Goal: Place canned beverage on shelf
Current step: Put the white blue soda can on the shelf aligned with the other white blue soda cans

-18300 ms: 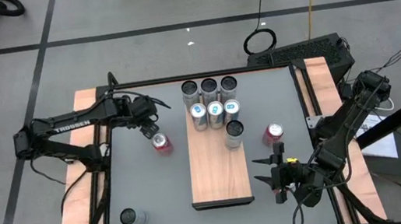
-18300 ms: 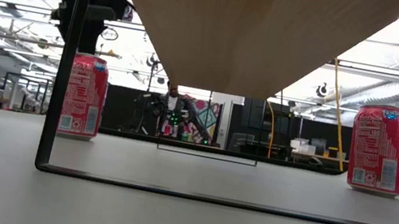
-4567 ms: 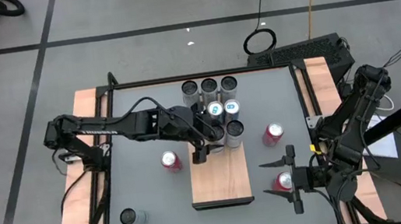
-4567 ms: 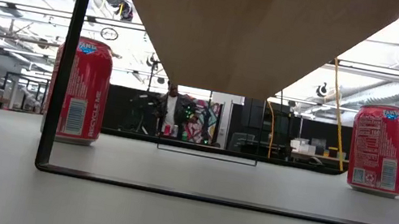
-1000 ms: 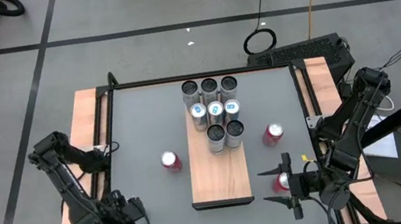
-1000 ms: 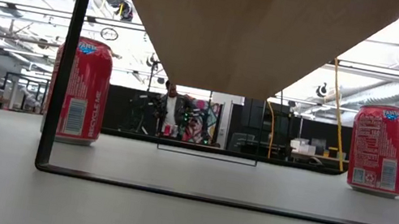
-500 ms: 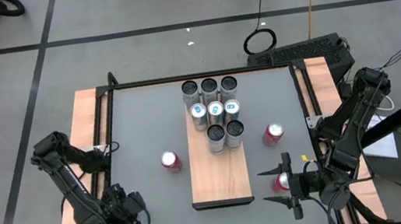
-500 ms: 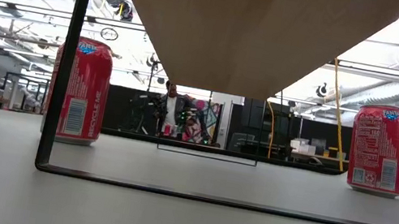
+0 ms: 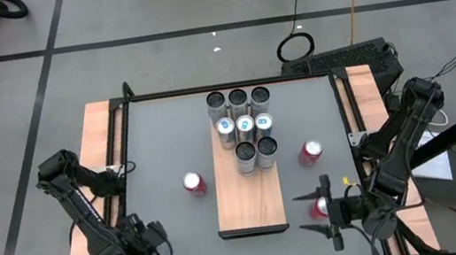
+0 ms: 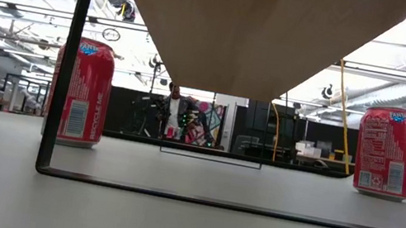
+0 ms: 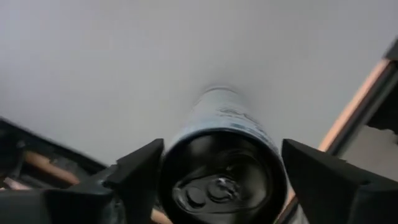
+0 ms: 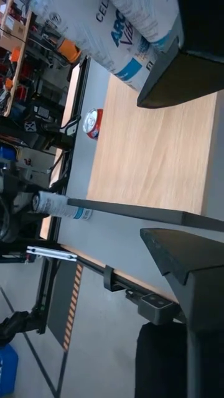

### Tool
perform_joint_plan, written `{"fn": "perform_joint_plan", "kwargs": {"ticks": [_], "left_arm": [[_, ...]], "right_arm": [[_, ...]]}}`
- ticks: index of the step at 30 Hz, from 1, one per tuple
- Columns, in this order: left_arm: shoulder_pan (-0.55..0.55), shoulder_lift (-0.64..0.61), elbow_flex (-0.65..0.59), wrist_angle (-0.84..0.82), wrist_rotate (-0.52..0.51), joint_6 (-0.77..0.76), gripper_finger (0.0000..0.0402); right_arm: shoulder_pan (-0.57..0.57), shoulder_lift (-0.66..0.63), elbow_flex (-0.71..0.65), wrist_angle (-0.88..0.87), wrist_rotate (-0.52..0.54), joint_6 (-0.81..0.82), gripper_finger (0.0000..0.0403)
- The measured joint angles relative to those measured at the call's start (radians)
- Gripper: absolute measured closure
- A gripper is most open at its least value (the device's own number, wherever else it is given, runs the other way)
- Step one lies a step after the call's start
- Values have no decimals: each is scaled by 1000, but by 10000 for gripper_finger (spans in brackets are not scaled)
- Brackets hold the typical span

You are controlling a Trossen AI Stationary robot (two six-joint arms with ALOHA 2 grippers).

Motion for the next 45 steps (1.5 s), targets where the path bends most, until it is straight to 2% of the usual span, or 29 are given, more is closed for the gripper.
{"fn": "perform_joint_plan", "kwargs": {"ticks": [6, 13, 16, 24, 29, 34, 37, 41, 45], "left_arm": [[5, 0, 2, 42, -1, 51, 162], [9, 0, 15, 58, -2, 128, 164], [8, 0, 48, 59, -71, 217, 164], [16, 0, 245, 55, -192, 416, 164], [15, 0, 392, 123, -292, 637, 164], [24, -2, 470, 204, -362, 883, 164], [36, -2, 476, 253, -376, 1054, 164], [61, -1, 476, 313, -381, 1263, 164], [96, 0, 476, 371, -385, 1454, 164]], "right_arm": [[-2, 46, 0, 7, 0, 21, 136], [-3, 89, 0, 43, 1, 49, 135], [-7, 115, 0, 96, 1, 32, 136], [-9, 212, 0, 335, 3, -90, 135], [-29, 294, 0, 569, 30, -215, 135], [-68, 384, 0, 782, 22, -260, 135], [-97, 421, 0, 898, -52, -273, 135], [-136, 458, 0, 1036, -235, -275, 127], [-167, 479, 0, 1099, -267, -251, 94]]}}
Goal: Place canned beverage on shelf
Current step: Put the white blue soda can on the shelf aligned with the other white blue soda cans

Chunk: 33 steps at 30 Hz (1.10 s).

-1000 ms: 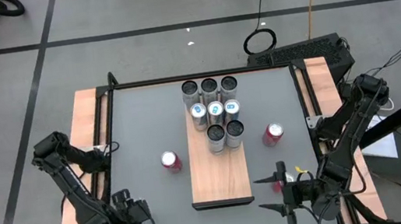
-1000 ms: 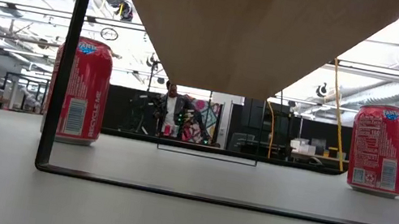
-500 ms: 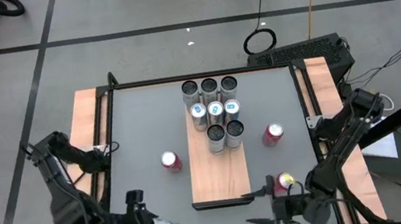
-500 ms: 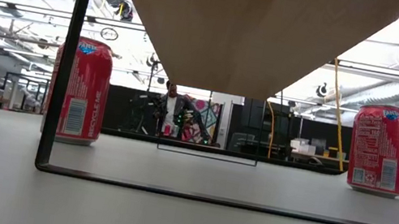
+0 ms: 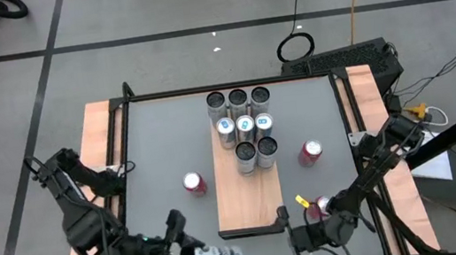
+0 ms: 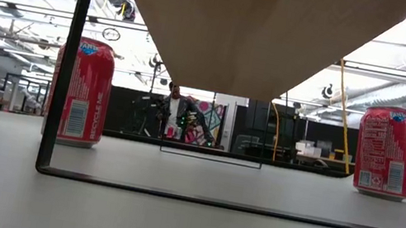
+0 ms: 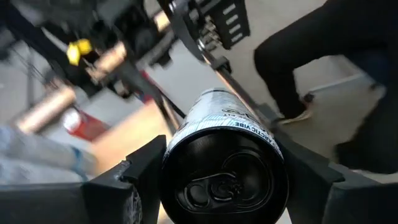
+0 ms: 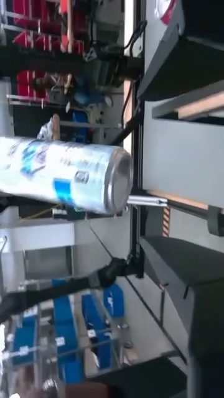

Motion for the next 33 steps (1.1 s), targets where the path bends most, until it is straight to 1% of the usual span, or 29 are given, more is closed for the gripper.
{"fn": "perform_joint_plan", "kwargs": {"ticks": [4, 7, 10, 13, 17, 20, 24, 26, 29, 33], "left_arm": [[22, 0, 0, 56, -6, 236, 164], [36, 0, 0, 63, -5, 389, 164], [49, 0, 0, 64, -7, 515, 164], [61, 0, -1, 80, -9, 629, 164], [76, 0, -1, 83, -7, 754, 164], [88, 0, -1, 81, -6, 812, 164], [105, 0, -1, 84, -5, 844, 164], [113, 0, -1, 82, -5, 845, 164], [124, 0, -1, 83, -1, 845, 163], [130, 1, -1, 81, 2, 844, 156]], "right_arm": [[-28, 0, 0, 17, -19, 22, 55], [-45, 0, 13, 31, -25, 16, 37], [-61, 0, 27, 31, -29, 5, 30], [-82, 0, 37, 30, -77, -1, 30], [-112, 0, 55, 30, -167, -4, 30], [-136, 0, 68, 30, -243, -16, 30], [-163, 0, 77, 30, -287, -25, 31], [-173, 0, 77, 29, -288, -26, 38], [-183, 0, 77, 25, -289, -22, 63], [-190, 0, 77, 11, -288, -23, 114]]}}
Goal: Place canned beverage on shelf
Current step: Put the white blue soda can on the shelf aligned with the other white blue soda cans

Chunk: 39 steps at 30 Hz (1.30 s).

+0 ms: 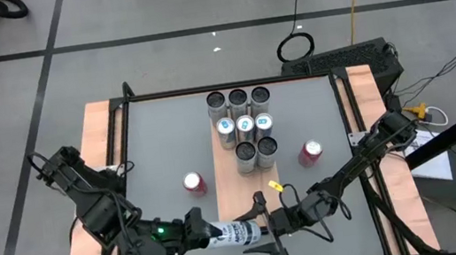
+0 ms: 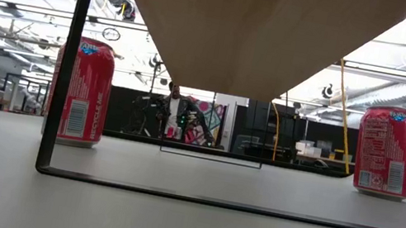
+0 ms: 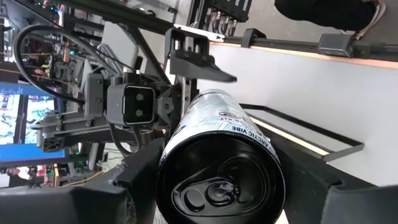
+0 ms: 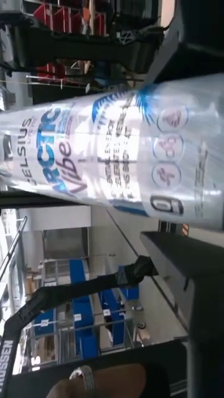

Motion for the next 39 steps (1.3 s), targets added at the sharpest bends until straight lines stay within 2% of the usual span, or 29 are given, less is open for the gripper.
{"fn": "perform_joint_plan", "kwargs": {"ticks": [6, 8, 14, 18, 25, 30, 35, 39], "left_arm": [[-2, 10, 0, 3, 0, -1, 153], [-3, 17, 0, 11, 0, -6, 152], [-5, 33, 0, 81, -8, -51, 139], [-4, 32, 0, 118, -56, -96, 100], [-2, 31, 0, 197, -143, -240, 24], [-4, 31, 0, 199, -223, -432, 4], [-12, 31, -1, 199, -495, -725, 6], [-13, 30, -1, 208, -535, -912, 7]], "right_arm": [[0, 0, 0, -12, 2, -19, 190], [1, 0, 0, -15, 2, -24, 202], [3, 0, -1, -8, -16, -26, 195], [2, 0, -1, -12, 0, -50, 185], [6, -56, -1, -87, 8, -88, 203], [11, -123, -1, -191, 43, -130, 198], [30, -247, 0, -375, 170, -143, 199], [66, -325, 0, -486, 261, -203, 199]]}}
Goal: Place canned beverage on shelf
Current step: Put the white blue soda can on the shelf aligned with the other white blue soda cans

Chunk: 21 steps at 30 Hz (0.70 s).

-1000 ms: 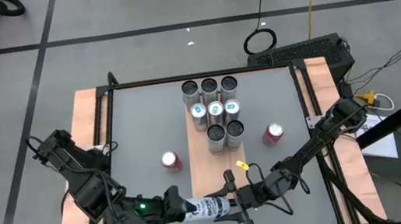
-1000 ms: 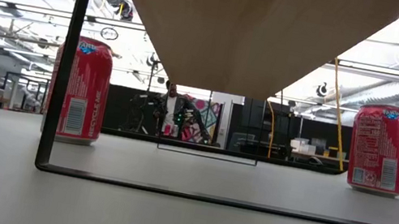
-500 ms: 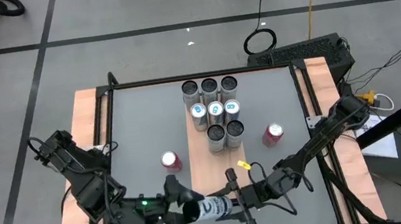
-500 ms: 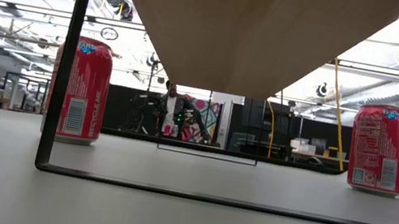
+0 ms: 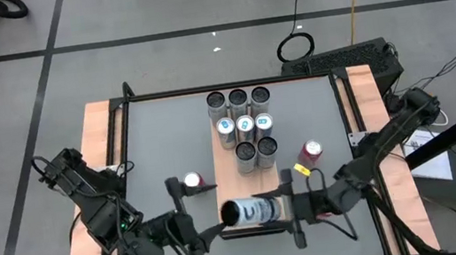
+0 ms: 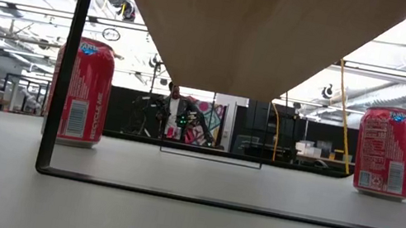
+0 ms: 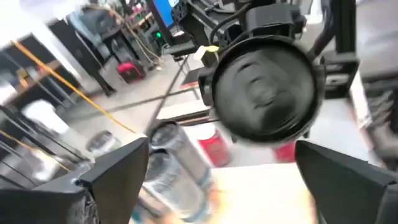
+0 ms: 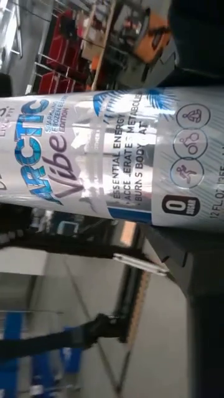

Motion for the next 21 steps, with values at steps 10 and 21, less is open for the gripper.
{"fn": "perform_joint_plan", "kwargs": {"ticks": [10, 21], "left_arm": [[43, 20, -48, 167, 114, -136, 7], [51, 118, -49, 279, 241, -117, 7]], "right_arm": [[72, -43, -1, -187, 190, -28, 199], [78, 91, -2, 84, 185, -157, 199]]}}
